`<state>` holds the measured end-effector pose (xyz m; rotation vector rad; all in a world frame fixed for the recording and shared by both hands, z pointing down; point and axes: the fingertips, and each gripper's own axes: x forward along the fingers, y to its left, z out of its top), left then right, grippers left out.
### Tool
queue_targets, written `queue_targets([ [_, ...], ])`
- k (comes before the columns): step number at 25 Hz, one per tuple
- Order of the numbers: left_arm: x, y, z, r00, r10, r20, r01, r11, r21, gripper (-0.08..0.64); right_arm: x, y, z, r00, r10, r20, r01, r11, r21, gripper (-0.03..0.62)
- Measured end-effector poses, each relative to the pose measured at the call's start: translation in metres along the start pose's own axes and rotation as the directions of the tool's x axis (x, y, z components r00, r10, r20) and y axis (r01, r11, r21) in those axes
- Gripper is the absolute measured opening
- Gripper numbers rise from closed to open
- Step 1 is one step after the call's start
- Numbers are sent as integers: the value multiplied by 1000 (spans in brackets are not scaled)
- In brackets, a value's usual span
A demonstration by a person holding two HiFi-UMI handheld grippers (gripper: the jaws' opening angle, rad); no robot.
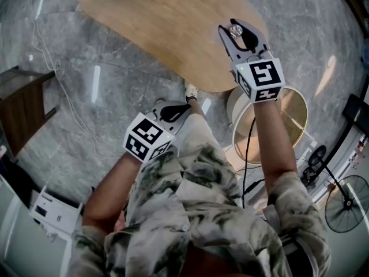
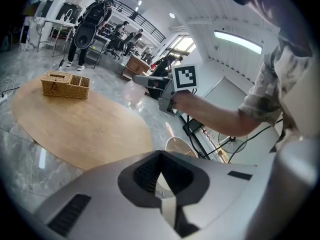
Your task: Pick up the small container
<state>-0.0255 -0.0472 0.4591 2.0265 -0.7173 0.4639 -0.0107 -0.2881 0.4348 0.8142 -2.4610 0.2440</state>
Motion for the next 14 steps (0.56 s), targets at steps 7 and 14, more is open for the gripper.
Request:
queue_targets([
  [7, 2, 1, -1, 1000, 2, 3, -2, 1000, -7, 21, 5, 0, -6, 1000, -1, -10, 1, 1000, -4, 147],
  [14, 7, 9, 1, 1000, 2, 11, -2, 1000, -18, 21, 17, -4, -19, 1000, -7, -27, 7, 1000, -1, 149],
])
